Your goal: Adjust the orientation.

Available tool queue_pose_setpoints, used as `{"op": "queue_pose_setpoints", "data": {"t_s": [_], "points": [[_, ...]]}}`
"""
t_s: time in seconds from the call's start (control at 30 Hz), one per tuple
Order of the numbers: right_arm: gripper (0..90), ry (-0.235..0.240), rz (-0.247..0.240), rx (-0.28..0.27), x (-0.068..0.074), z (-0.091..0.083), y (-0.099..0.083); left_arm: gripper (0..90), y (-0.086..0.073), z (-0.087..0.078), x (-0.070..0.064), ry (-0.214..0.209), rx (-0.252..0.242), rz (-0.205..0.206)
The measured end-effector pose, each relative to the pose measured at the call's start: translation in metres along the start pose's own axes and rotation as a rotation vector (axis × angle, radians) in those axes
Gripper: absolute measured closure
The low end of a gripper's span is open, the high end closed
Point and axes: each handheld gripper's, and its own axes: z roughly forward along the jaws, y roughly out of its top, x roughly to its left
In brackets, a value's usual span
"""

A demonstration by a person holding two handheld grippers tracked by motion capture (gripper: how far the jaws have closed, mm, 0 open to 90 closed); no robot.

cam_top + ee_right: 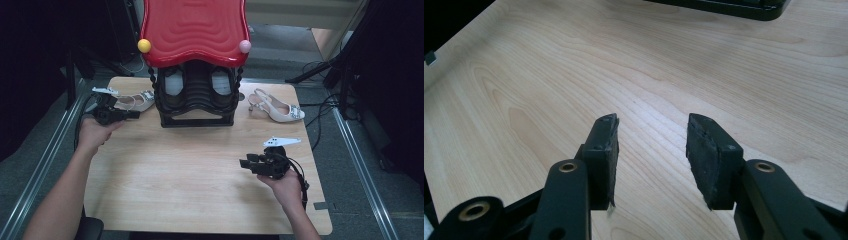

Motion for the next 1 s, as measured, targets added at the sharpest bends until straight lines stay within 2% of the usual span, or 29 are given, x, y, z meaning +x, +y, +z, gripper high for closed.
{"op": "queue_pose_setpoints", "data": {"t_s": [0.1,0.17,0.23,0.3,0.37,0.43,0.47,0.5,0.53,0.57,0.63,0.7,0.73,0.87,0.93,1.0], "points": [[56.3,-0.015,0.017,0.001,-0.002,0.0,0.0,90.0,0.006,-0.002,0.007,0.021,0.005,-0.012],[56.7,-0.012,0.027,-0.001,-0.002,0.001,0.0,90.0,0.015,-0.005,0.017,0.044,-0.002,-0.023],[57.0,-0.014,0.021,0.001,-0.002,0.002,0.0,90.0,0.02,-0.006,0.024,0.06,-0.006,-0.034],[57.0,-0.01,0.02,0.002,-0.001,0.003,0.0,90.0,0.022,-0.007,0.028,0.059,-0.001,-0.049],[57.2,-0.009,0.017,0.009,0.0,0.004,0.0,90.0,0.026,-0.008,0.04,0.092,-0.007,-0.077],[57.1,-0.007,0.014,0.011,0.001,0.005,-0.001,90.0,0.027,-0.008,0.044,0.103,-0.006,-0.089],[57.0,-0.005,0.016,0.012,0.001,0.005,-0.001,90.0,0.03,-0.01,0.052,0.142,0.006,-0.107],[57.0,-0.002,0.019,0.014,0.002,0.005,-0.001,90.0,0.03,-0.01,0.052,0.142,0.006,-0.107],[57.0,-0.002,0.019,0.014,0.002,0.005,-0.001,90.0,0.032,-0.012,0.056,0.149,0.0,-0.128],[57.3,-0.003,0.012,0.019,0.002,0.005,-0.001,90.0,0.035,-0.014,0.062,0.187,-0.001,-0.133],[57.4,-0.002,0.013,0.025,0.003,0.006,-0.001,90.0,0.035,-0.014,0.065,0.181,0.0,-0.135],[57.5,0.0,0.009,0.03,0.004,0.008,-0.002,90.0,0.032,-0.013,0.073,0.201,0.022,-0.162],[57.5,0.0,0.006,0.034,0.004,0.008,-0.002,90.0,0.03,-0.013,0.076,0.194,0.031,-0.173],[57.6,-0.007,-0.001,0.032,0.006,0.01,-0.002,90.0,0.024,-0.012,0.079,0.192,0.043,-0.188],[58.2,-0.031,-0.006,-0.004,0.006,0.008,-0.001,90.0,0.016,-0.008,0.079,0.191,0.074,-0.192],[58.2,-0.039,-0.002,-0.012,0.006,0.006,0.0,90.0,0.01,-0.004,0.079,0.189,0.09,-0.2]]}}
